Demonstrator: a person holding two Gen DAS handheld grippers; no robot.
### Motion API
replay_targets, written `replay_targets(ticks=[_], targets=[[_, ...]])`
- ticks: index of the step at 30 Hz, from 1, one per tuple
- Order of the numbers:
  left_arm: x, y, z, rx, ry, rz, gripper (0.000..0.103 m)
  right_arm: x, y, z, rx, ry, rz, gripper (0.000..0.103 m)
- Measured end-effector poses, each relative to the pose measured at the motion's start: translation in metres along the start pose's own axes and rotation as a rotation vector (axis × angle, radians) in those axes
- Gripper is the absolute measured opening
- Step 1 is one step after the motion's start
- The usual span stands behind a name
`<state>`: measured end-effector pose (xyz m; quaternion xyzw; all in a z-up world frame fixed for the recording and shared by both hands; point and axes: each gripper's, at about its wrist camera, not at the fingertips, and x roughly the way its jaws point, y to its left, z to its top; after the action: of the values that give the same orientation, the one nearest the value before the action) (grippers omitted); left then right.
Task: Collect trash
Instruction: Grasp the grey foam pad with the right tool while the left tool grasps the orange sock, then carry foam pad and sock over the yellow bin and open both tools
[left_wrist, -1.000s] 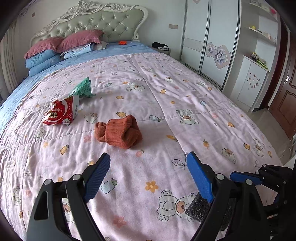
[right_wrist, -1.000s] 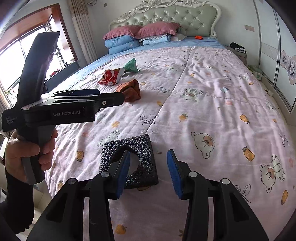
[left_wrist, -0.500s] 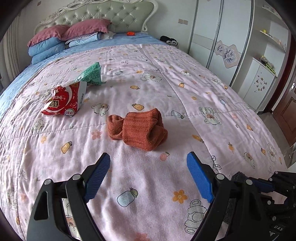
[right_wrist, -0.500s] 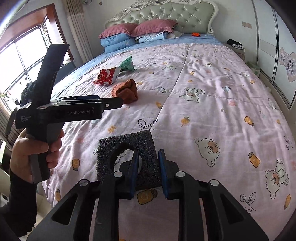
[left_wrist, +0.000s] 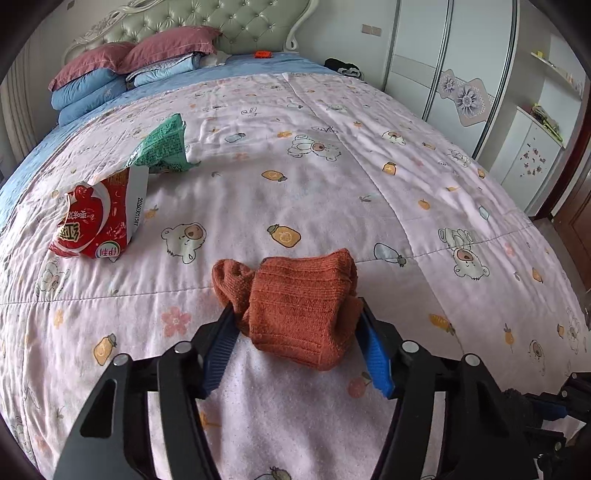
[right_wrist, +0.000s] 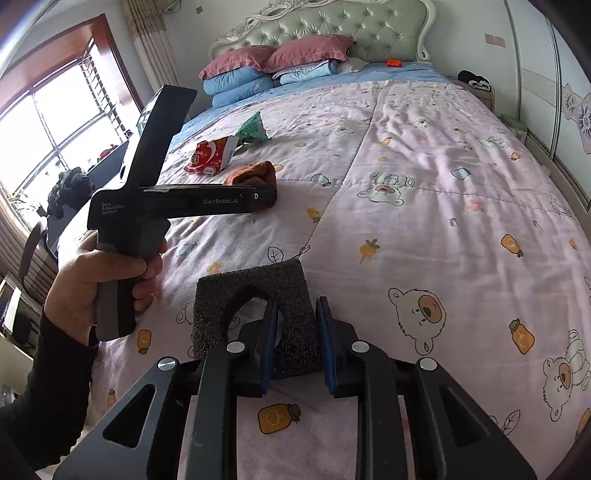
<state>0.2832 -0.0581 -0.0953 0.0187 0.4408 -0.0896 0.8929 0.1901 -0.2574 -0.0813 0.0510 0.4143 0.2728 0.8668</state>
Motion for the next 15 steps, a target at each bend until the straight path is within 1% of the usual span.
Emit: replay_targets(ticks=[2, 4, 7, 11, 15], targets=[[-0.002, -0.002, -0.002, 0.007, -0.009, 0.0, 0.05, -0.001, -0.001, 0.0, 0.005, -0.006, 0.003, 0.021], [-0.007, -0.003, -0.003, 0.006, -0.014, -0.005, 0.048, -0.003, -0.003, -0.001, 0.011, -0.011, 0.011, 0.021], [-0.015, -0.005, -0.008, -0.003, -0.006, -0.004, 0.048, -0.005, -0.008, -0.003, 0.029, -0.016, 0.01, 0.021], [-0.029, -0.022, -0.018, 0.029, -0.002, -0.045, 0.048, -0.017, -0.012, -0.005, 0.038, -0.044, -0.001, 0.021], [-0.044, -0.047, -0.025, 0.051, 0.001, -0.11, 0.048, -0.032, -0.021, -0.011, 0.043, -0.075, -0.07, 0.021]])
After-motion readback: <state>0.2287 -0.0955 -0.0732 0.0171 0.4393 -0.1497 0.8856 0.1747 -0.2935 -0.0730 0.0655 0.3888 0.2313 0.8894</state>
